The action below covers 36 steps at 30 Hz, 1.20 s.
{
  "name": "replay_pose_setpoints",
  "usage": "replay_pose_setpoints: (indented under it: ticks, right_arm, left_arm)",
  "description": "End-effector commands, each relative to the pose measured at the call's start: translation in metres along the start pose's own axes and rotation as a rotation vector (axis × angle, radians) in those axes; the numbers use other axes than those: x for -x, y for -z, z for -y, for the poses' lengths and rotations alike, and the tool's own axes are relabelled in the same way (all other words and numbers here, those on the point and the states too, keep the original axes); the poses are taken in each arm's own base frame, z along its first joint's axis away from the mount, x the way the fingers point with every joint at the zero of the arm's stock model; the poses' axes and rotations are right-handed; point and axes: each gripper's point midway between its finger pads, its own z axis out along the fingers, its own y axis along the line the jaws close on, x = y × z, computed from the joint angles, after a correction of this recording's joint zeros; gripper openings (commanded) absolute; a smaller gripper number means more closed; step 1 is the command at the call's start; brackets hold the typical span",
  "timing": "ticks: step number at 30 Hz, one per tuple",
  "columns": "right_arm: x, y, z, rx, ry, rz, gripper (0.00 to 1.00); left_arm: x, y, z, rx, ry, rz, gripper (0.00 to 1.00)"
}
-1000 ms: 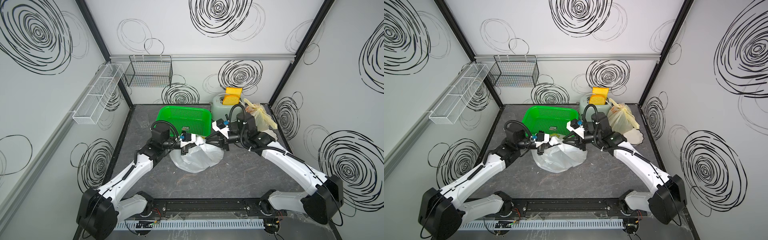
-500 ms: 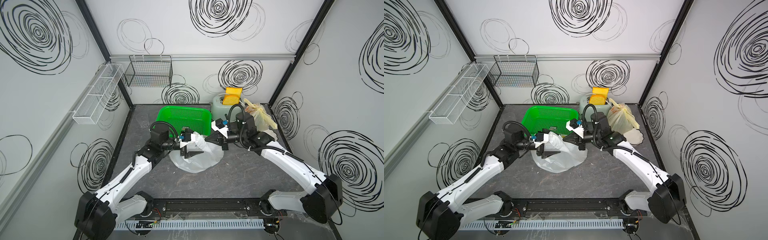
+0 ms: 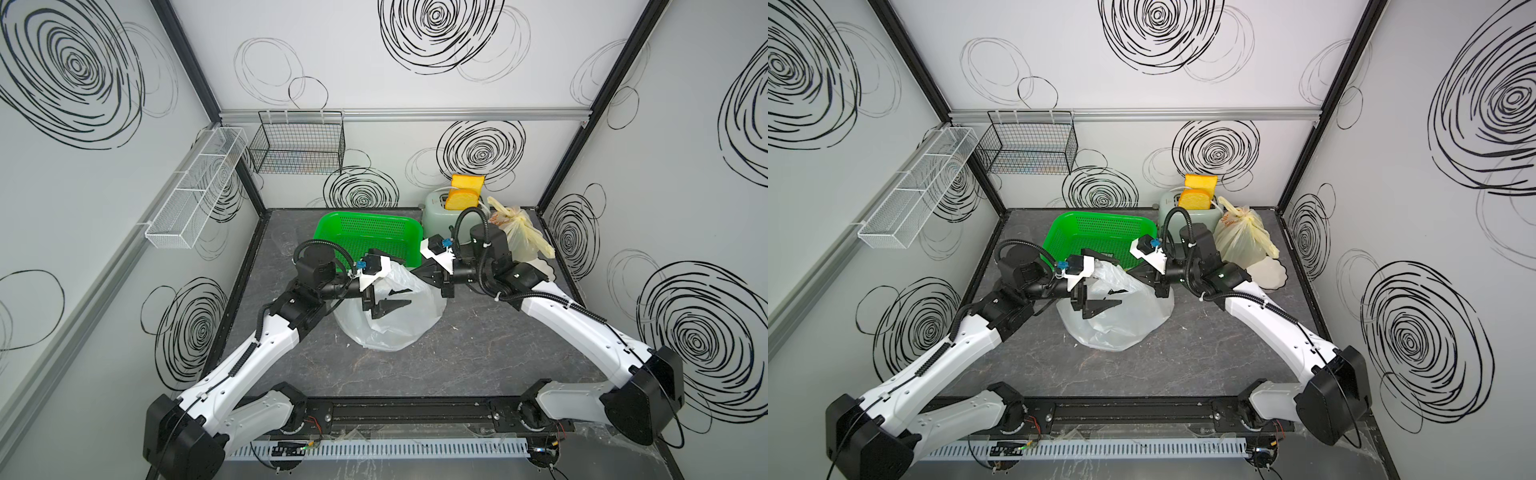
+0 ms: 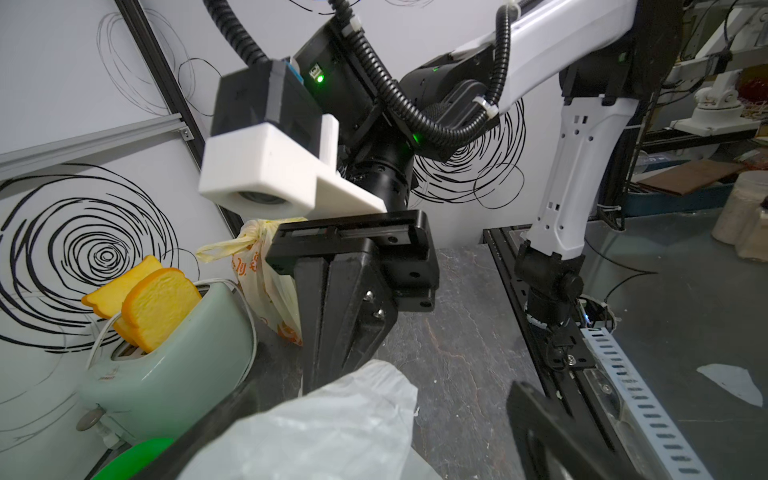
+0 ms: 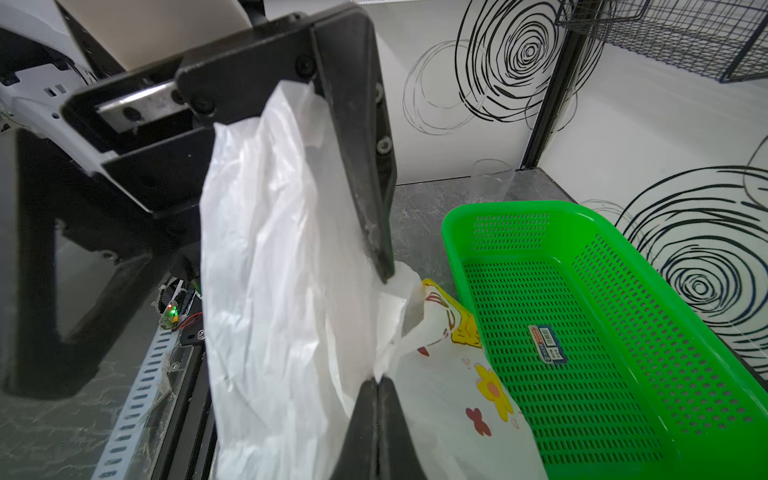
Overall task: Place the pineapple into a plastic bag & tie a knot
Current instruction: Cross the plastic bag at the center of the board.
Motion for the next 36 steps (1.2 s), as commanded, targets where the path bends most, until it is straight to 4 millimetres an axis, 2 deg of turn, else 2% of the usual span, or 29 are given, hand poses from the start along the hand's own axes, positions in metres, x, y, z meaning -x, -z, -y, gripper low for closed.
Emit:
replay_pose_setpoints:
  ticks: [1, 2, 5, 6, 8, 9, 11, 14, 18, 22, 25, 29, 33, 36]
  right_arm:
    - [0.010, 0.001, 0.003, -0.020, 0.011, 0.006, 0.00]
    - [0.010, 0.001, 0.005, -0.029, 0.012, 0.005, 0.00]
    - [0.011, 0.002, 0.009, -0.057, 0.012, 0.008, 0.00]
    - [0.012, 0.003, 0.011, -0.073, 0.015, 0.011, 0.00]
    - [0.013, 0.004, 0.016, -0.103, 0.014, 0.015, 0.00]
    - [0.014, 0.005, 0.019, -0.121, 0.014, 0.016, 0.00]
    - [0.016, 0.007, 0.025, -0.156, 0.014, 0.023, 0.00]
    - [0.022, 0.013, 0.036, -0.221, 0.011, 0.043, 0.00]
    - [0.037, 0.031, 0.056, -0.328, -0.012, 0.090, 0.00]
    - [0.051, 0.047, 0.062, -0.372, -0.019, 0.130, 0.00]
    - [0.059, 0.053, 0.060, -0.378, -0.007, 0.143, 0.00]
    - [0.066, 0.062, 0.053, -0.382, 0.003, 0.156, 0.00]
    - [0.063, 0.068, 0.041, -0.370, 0.004, 0.151, 0.00]
    - [0.062, 0.068, 0.022, -0.323, 0.030, 0.145, 0.00]
  left_arm:
    - [0.027, 0.004, -0.007, 0.057, 0.020, 0.069, 0.98]
    - [0.029, 0.004, -0.008, 0.062, 0.026, 0.072, 1.00]
    - [0.027, 0.003, -0.007, 0.054, 0.033, 0.061, 0.82]
    - [0.025, 0.003, -0.006, 0.052, 0.037, 0.058, 0.69]
    - [0.021, 0.003, -0.007, 0.061, 0.043, 0.044, 0.37]
    - [0.017, 0.002, -0.007, 0.066, 0.044, 0.025, 0.28]
    - [0.008, 0.001, -0.005, 0.066, 0.038, -0.014, 0.20]
    - [0.003, 0.002, 0.000, 0.054, 0.041, -0.033, 0.00]
    - [-0.004, 0.007, 0.012, 0.028, 0.038, -0.054, 0.00]
    - [-0.021, 0.012, 0.019, 0.020, 0.068, -0.091, 0.00]
    - [-0.038, 0.017, 0.006, 0.086, 0.106, -0.115, 0.00]
    - [-0.049, 0.028, -0.021, 0.210, 0.129, -0.093, 0.00]
    - [-0.038, 0.031, -0.034, 0.255, 0.099, -0.043, 0.00]
    - [-0.030, 0.029, -0.040, 0.255, 0.089, -0.020, 0.00]
